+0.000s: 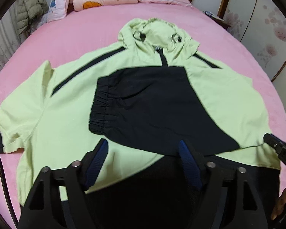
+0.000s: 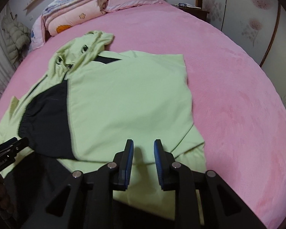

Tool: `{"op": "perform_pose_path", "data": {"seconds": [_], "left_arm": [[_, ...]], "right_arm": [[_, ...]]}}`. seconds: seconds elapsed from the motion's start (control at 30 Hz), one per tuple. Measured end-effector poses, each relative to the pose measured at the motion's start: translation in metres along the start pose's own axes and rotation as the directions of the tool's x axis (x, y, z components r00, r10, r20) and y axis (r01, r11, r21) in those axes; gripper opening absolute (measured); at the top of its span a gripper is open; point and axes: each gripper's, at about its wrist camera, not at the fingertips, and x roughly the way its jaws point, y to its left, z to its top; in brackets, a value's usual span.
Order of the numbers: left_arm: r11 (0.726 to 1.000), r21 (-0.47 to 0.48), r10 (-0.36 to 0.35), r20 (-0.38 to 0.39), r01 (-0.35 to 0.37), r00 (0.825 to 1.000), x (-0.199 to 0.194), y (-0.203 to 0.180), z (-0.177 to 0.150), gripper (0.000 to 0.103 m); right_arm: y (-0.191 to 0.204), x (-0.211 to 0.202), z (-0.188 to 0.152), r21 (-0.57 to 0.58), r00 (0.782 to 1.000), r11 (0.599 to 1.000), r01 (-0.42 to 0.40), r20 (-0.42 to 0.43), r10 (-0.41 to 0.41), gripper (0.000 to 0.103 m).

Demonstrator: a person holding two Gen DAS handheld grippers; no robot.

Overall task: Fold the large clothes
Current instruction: 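Open both tools and withdraw them from the folded sleeve, then move the left tool to the other black sleeve cuff and grasp it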

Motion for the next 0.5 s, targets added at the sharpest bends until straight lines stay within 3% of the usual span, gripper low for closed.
{"op": "perform_pose_path", "data": {"seconds": [0.13,0.5], "left_arm": [[0.999,0.01,0.035,0.065,-0.035,0.997,-0.036,0.0,-0.003,0.077],[0.999,-0.049,-0.004,0.144,0.012,0.99,-0.134,0.048,-0.032,0.08]], "right_arm": [[0.009,-0.028,-0.008,0.033,0.999,0.998,-0.047,0.019,0.047,0.022],[0.062,-0.111,-0.032,-0.003,0.98,0.984,-0.177,0.092,0.176,0.022]]}}
